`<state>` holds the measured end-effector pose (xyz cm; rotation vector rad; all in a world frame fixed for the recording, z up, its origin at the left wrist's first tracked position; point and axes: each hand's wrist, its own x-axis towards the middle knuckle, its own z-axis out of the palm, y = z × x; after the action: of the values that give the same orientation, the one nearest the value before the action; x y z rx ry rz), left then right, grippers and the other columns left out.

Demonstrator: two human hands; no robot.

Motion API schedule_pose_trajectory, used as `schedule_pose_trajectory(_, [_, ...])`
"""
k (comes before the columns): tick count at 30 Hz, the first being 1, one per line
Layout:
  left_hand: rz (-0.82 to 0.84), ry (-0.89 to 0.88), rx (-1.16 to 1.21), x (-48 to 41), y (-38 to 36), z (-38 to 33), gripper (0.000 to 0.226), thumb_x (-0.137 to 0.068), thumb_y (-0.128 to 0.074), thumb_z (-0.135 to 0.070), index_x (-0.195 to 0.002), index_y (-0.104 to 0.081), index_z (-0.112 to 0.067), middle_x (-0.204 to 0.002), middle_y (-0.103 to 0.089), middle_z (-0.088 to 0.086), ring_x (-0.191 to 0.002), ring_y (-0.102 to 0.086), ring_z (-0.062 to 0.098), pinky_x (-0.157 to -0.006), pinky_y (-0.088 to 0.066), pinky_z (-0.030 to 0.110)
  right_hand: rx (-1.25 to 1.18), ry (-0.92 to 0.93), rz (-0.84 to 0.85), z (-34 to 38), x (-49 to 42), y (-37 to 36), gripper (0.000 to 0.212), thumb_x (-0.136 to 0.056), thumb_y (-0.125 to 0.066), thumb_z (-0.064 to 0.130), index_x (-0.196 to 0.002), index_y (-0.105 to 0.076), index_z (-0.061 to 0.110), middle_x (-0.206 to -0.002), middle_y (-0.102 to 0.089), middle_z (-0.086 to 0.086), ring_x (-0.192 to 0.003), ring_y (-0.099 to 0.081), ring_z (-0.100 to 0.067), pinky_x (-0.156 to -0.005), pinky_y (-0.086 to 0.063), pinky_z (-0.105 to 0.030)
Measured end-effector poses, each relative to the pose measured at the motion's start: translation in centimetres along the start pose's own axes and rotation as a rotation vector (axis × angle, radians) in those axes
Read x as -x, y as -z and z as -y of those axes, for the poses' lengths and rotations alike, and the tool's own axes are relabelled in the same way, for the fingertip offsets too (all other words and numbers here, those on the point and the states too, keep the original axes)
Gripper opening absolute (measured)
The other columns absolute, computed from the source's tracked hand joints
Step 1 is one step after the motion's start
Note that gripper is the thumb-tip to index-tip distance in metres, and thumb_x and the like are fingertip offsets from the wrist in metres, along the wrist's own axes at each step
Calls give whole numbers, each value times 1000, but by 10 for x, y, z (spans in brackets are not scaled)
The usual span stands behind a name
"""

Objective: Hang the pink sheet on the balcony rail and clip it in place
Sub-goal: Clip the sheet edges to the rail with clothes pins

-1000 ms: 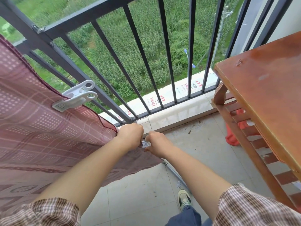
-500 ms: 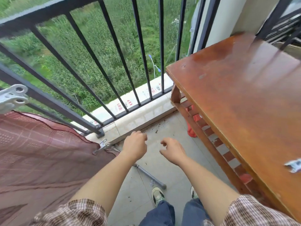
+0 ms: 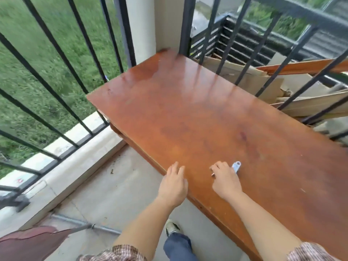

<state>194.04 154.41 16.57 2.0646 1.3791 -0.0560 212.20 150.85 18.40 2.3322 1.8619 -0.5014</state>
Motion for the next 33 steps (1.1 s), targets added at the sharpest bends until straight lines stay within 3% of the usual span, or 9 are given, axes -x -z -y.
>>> schedule_pose_trajectory(3, [94, 27, -61, -15, -14, -18, 57, -101, -28, -32, -153, -9, -16, -160, 8, 10, -148, 6, 27, -118, -12, 40, 96, 65, 39, -30, -3, -5, 52, -62, -70, 3, -113, -65, 15, -116, -60, -3, -114, -54, -27, -91, -42, -42])
schedule_pose_trajectory(6, [197, 87, -132, -25, -27, -29, 63, -101, -26, -37, -153, 3, -17, -156, 22, 17, -145, 19, 32, -118, -1, 42, 186, 129, 26, -47, -12, -11, 55, -34, -84, 10, -86, -70, 19, -87, -66, 1, -87, -65, -24, -70, -52, -41])
schedule_pose_trajectory(14, [358, 147, -220, -34, -25, -33, 65, -100, -28, -36, -153, 5, -19, -157, 20, 15, -146, 14, 33, -119, -6, 45, 281, 231, 44, -50, -35, -14, 51, -16, -91, 22, -57, -61, 20, -58, -59, 5, -63, -60, -17, -62, -41, -33])
schedule_pose_trajectory(16, [338, 174, -145, -34, -13, -32, 62, -100, -29, -33, -153, 1, -20, -159, 14, 13, -147, 9, 30, -120, -8, 42, 283, 249, 18, -41, -37, -5, 45, -32, -91, 23, -65, -61, 21, -64, -62, 5, -69, -61, -18, -64, -39, -33])
schedule_pose_trajectory(17, [313, 190, -114, -33, -8, -29, 61, -100, -29, -32, -153, -1, -20, -159, 11, 12, -147, 7, 29, -120, -8, 41, 256, 254, 34, -34, -36, 0, 35, -53, -86, 25, -78, -62, 21, -77, -65, 3, -81, -62, -20, -70, -40, -34])
schedule_pose_trajectory(20, [209, 233, -58, -18, 9, -16, 58, -99, -31, -30, -152, -10, -18, -160, 1, 12, -147, -2, 29, -118, -17, 43, 157, 307, 119, -3, -43, 9, 20, -95, -46, 24, -112, -49, 15, -116, -60, -6, -113, -53, -29, -86, -38, -38])
schedule_pose_trajectory(25, [-48, 345, 33, 31, 47, 26, 50, -98, -36, -27, -147, -28, -18, -152, -25, 9, -140, -22, 26, -111, -29, 41, -38, 432, 175, 81, -51, 18, 25, -97, -41, 32, -112, -40, 13, -111, -60, -15, -102, -59, -38, -70, -37, -39])
schedule_pose_trajectory(30, [-303, 578, 173, 117, 79, 106, 44, -97, -39, -27, -141, -39, -21, -144, -37, 4, -133, -36, 25, -105, -35, 38, -71, 657, 235, 208, -26, 14, 25, -96, -45, 35, -108, -42, 13, -110, -63, -17, -103, -59, -38, -75, -42, -40])
schedule_pose_trajectory(33, [-444, 709, 239, 189, 89, 161, 41, -95, -42, -27, -135, -46, -20, -137, -46, 7, -128, -43, 26, -103, -38, 39, -14, 836, 282, 291, 13, 6, 37, -97, -46, 36, -123, -44, 11, -118, -62, -16, -112, -56, -36, -84, -42, -37])
